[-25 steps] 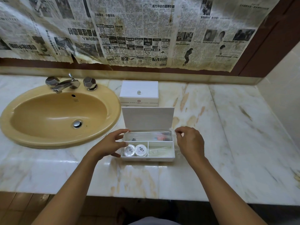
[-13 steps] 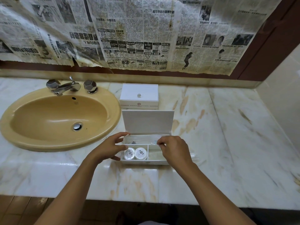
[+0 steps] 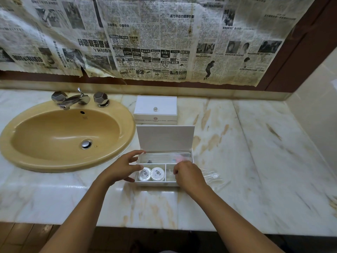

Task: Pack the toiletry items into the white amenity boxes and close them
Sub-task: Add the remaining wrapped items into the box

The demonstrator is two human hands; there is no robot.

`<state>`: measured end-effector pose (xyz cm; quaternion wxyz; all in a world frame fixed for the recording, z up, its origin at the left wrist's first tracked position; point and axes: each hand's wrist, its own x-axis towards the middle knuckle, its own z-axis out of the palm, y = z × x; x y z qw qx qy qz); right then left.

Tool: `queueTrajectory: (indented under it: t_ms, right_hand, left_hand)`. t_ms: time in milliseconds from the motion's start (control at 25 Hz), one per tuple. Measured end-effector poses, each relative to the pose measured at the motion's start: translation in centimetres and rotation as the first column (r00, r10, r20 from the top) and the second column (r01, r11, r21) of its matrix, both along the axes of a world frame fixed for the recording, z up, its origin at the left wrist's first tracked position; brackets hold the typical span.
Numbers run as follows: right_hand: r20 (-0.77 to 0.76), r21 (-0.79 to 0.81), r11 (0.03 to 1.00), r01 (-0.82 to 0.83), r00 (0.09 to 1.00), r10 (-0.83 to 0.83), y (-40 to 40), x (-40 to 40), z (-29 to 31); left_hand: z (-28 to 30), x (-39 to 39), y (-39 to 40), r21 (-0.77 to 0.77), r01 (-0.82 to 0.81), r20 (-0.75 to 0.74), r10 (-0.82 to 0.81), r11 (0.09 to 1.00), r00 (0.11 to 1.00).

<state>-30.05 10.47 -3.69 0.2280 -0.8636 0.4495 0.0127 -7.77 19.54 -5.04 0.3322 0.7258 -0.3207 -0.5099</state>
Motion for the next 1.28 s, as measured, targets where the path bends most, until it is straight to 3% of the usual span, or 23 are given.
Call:
queueTrajectory:
  t_ms: [320, 560, 680, 880, 1160, 1280]
  right_hand:
    - [0.014, 0.053, 0.998, -0.045, 0.999, 0.045, 0.3, -0.1, -0.4]
    - [0.3, -0.061, 0.994, 0.088, 0.952, -0.066, -1.2, -1.0, 1.4]
    - [0.342, -0.071, 0.979, 0.189, 0.927, -0.154, -2.8, -2.0, 1.9]
    - [0.24, -0.058, 0.961, 0.27, 0.938, -0.249, -4.8, -4.1, 0.7]
    - [-0.152, 0.042, 0.982, 0.184, 0.973, -0.176, -4.5, -6.1, -2.5]
    - [-0.136, 0.021, 0.981, 0.194, 0.972, -0.189, -4.2, -6.1, -3.0]
  left_hand:
    - [0.2, -0.1, 0.1, 0.002, -0.003, 0.01, 0.003, 1.0, 1.0]
    - [0.3, -0.2, 0.1, 0.006, 0.0, 0.011, 0.0, 1.0, 1.0]
    - [0.4, -0.2, 0.1, 0.009, -0.001, 0.004, 0.001, 1.0, 1.0]
    - [0.5, -0.3, 0.1, 0.011, -0.002, 0.014, 0.002, 1.0, 1.0]
    - [0.8, -0.5, 0.1, 0.012, -0.003, 0.015, 0.003, 1.0, 1.0]
    - [1.0, -0.6, 0.1, 0.013, -0.003, 0.018, 0.003, 1.0, 1.0]
